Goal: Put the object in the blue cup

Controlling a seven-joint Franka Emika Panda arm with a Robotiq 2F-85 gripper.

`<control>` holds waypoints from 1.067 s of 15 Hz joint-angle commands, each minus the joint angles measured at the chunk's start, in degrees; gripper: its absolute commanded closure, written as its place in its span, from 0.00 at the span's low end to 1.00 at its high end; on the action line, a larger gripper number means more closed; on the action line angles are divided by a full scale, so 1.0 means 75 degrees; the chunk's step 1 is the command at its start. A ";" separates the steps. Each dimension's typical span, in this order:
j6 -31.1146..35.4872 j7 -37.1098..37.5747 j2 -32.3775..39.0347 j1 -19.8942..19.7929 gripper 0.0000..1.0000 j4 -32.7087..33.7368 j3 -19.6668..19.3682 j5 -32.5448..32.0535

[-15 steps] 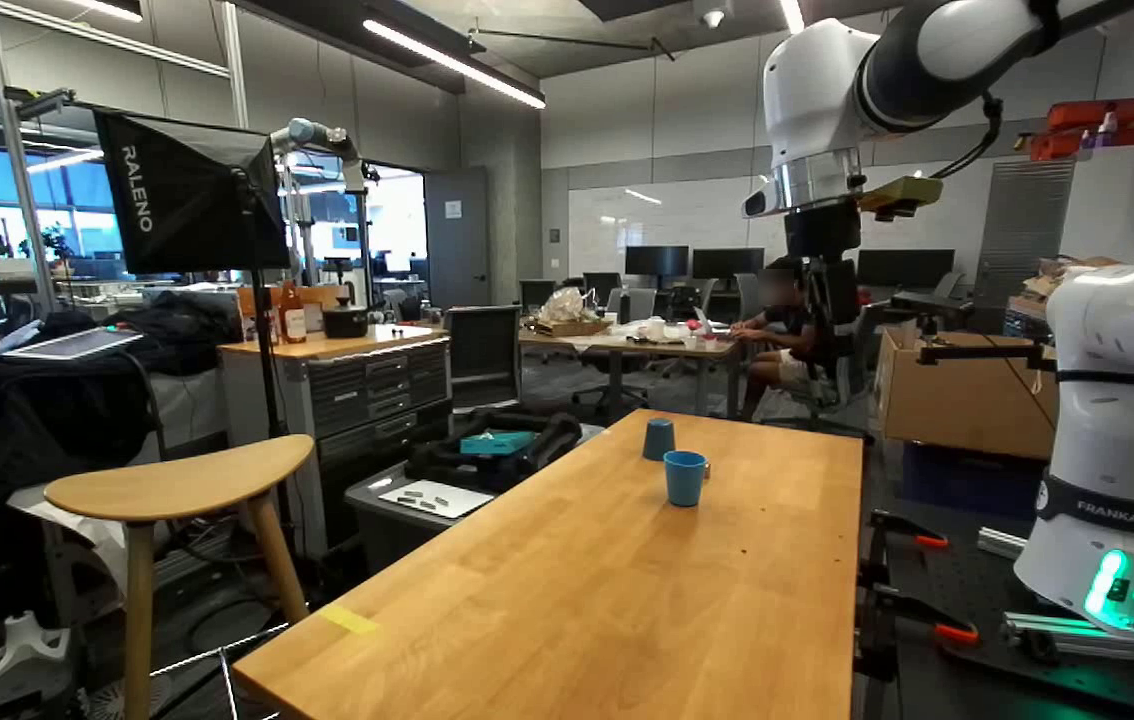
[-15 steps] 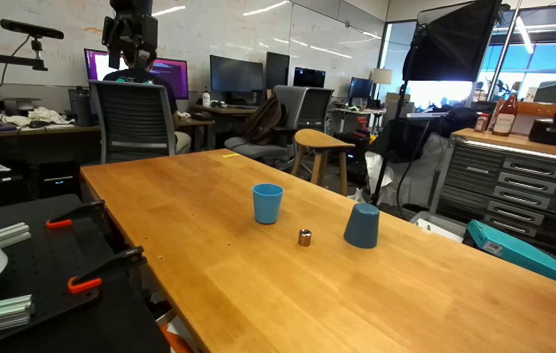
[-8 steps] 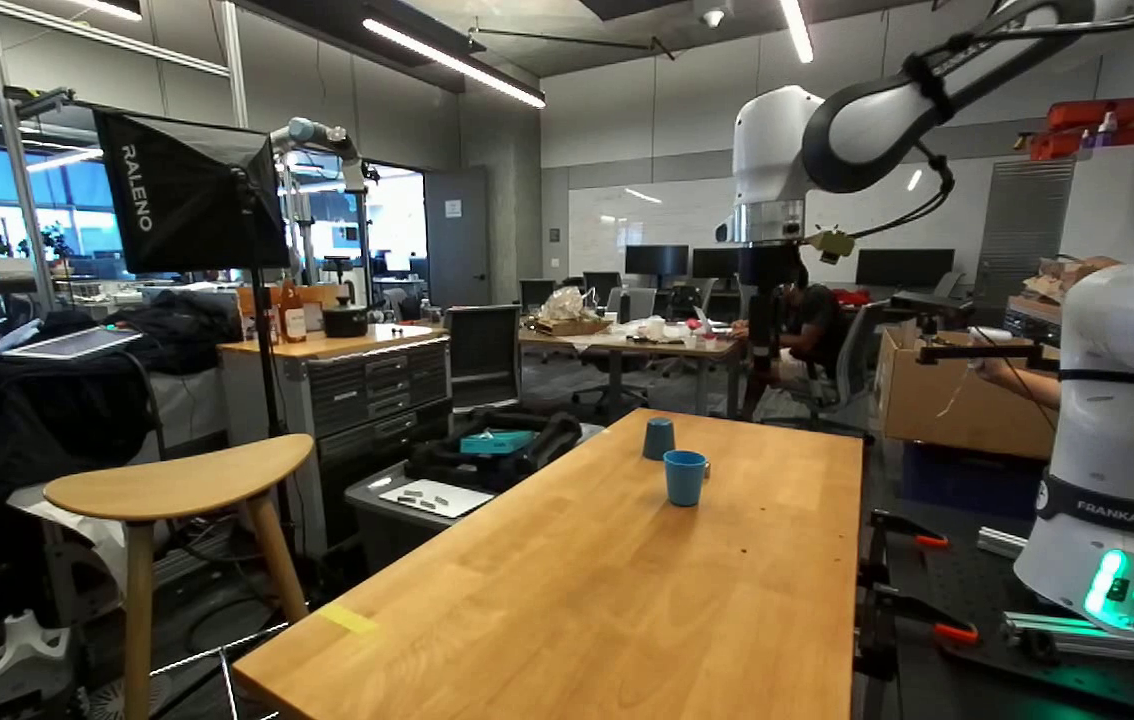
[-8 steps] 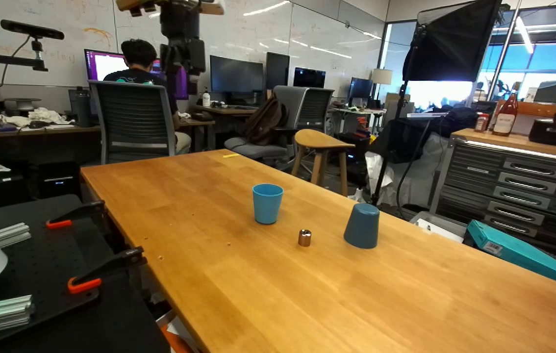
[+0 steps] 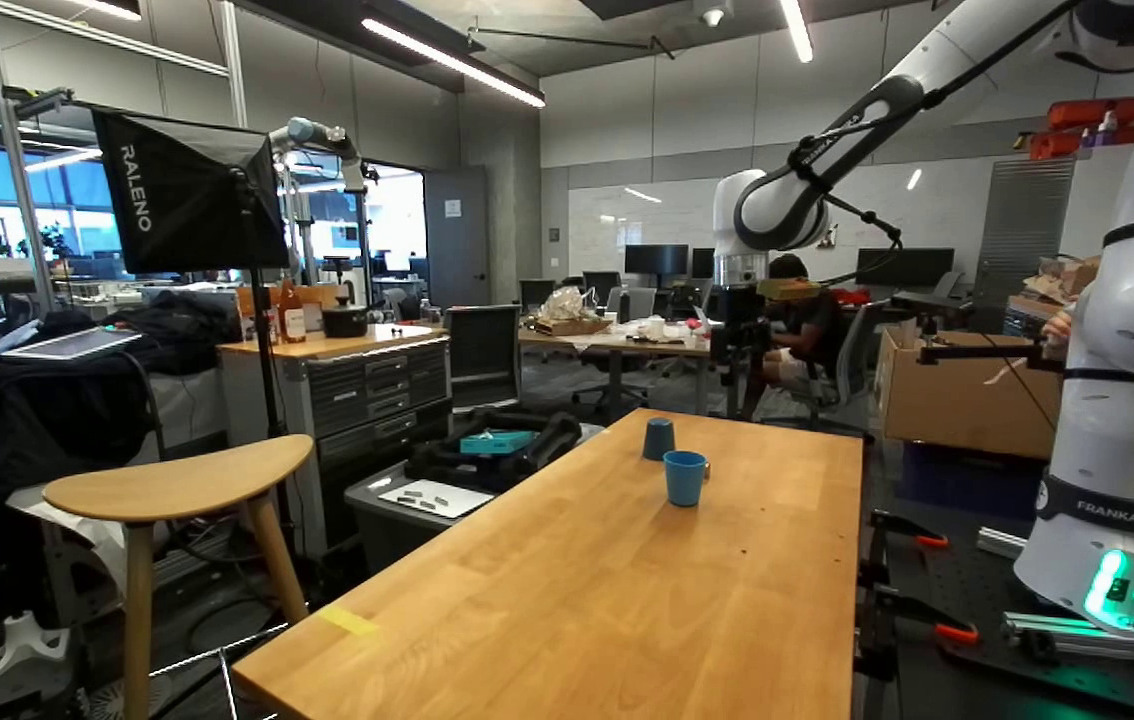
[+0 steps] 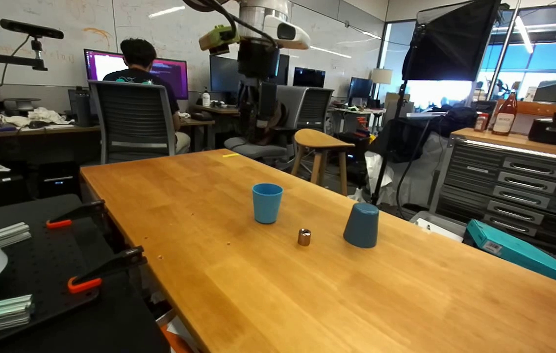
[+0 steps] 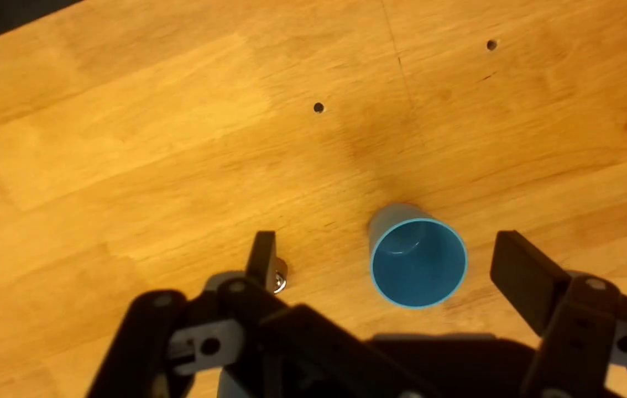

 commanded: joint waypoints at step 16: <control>0.0305 0.2875 0.4527 0.0123 0.00 0.3386 -0.0838 0.1021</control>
